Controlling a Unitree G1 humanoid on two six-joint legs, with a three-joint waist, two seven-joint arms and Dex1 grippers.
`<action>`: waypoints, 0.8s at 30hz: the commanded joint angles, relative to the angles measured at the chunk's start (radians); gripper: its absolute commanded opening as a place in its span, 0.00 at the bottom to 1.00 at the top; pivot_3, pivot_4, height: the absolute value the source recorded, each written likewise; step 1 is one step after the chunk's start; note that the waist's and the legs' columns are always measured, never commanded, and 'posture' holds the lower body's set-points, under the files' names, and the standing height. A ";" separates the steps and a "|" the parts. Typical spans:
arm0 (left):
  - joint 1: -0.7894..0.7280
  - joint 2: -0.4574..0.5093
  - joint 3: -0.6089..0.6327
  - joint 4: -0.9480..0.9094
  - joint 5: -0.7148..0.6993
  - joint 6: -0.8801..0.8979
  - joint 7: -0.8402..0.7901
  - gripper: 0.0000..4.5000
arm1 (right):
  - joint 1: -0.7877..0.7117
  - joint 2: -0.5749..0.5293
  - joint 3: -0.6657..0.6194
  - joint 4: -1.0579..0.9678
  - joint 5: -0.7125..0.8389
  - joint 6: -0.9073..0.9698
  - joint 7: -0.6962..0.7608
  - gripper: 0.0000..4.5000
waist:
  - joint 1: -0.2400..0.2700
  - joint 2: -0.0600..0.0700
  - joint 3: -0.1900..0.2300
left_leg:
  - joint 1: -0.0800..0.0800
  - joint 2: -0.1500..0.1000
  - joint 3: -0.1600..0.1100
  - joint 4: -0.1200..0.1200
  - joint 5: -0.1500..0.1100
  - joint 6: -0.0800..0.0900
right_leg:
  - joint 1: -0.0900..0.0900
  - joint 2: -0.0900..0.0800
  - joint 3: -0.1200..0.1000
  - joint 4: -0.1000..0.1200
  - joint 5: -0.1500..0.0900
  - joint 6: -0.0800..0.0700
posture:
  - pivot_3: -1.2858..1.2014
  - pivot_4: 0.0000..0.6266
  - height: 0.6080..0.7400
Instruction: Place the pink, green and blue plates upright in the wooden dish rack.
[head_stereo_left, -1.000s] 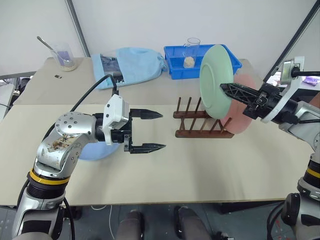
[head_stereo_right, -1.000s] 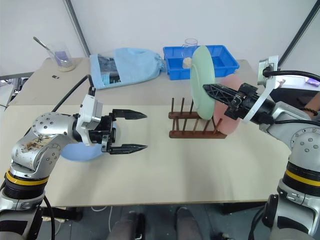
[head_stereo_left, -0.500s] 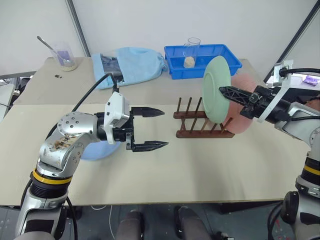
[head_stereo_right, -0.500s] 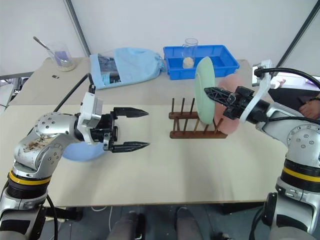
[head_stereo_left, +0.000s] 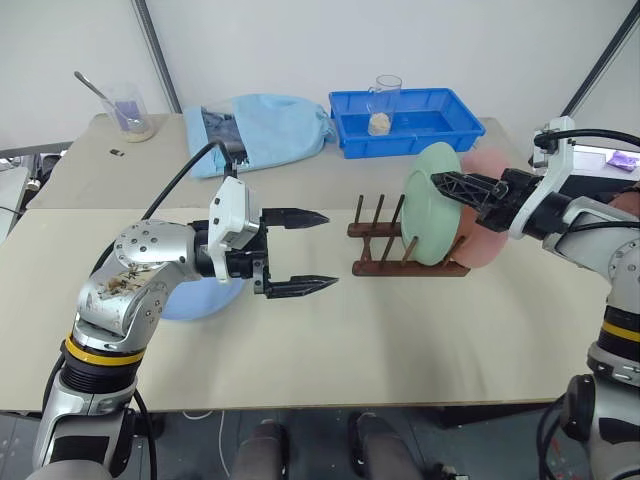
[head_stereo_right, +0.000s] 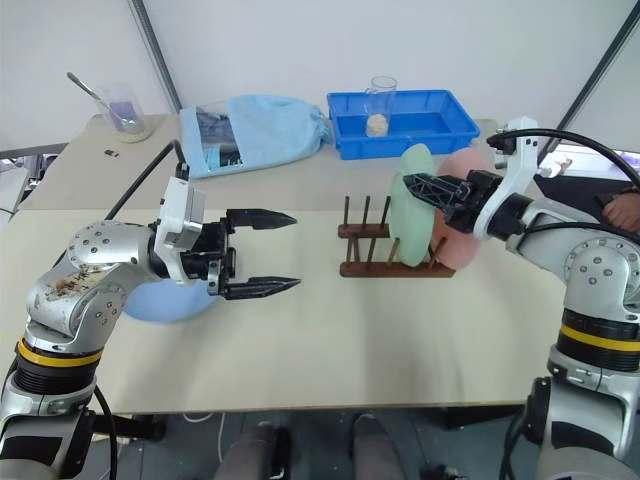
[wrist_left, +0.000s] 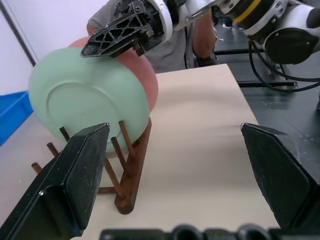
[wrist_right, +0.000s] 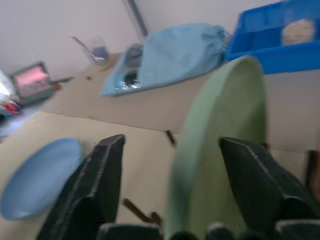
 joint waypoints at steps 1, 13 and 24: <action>0.020 0.022 0.044 -0.028 0.018 0.013 0.065 1.00 | -0.026 -0.109 0.057 -0.053 -0.156 -0.191 0.134 0.99 | 0.000 0.000 0.000 | 0.000 0.000 0.000 0.000 0.000 0.000 | 0.000 0.000 0.000 0.000 0.000 0.000 | 0.52 0.24 0.85; 0.292 -0.147 0.387 -0.083 0.176 0.039 0.684 1.00 | -0.065 -0.147 0.189 -0.070 -0.330 -0.520 0.483 0.99 | -0.020 -0.001 0.001 | 0.001 0.001 0.001 -0.001 0.000 0.000 | 0.000 0.000 0.000 0.001 0.002 0.003 | 0.52 0.24 0.85; 0.444 -0.365 0.627 -0.156 0.088 0.397 1.085 1.00 | -0.087 -0.106 0.279 -0.126 -0.319 -0.513 0.698 0.99 | -0.015 -0.004 0.001 | 0.002 0.002 0.002 -0.001 0.000 0.000 | 0.000 -0.003 0.000 0.001 0.001 0.001 | 0.52 0.24 0.85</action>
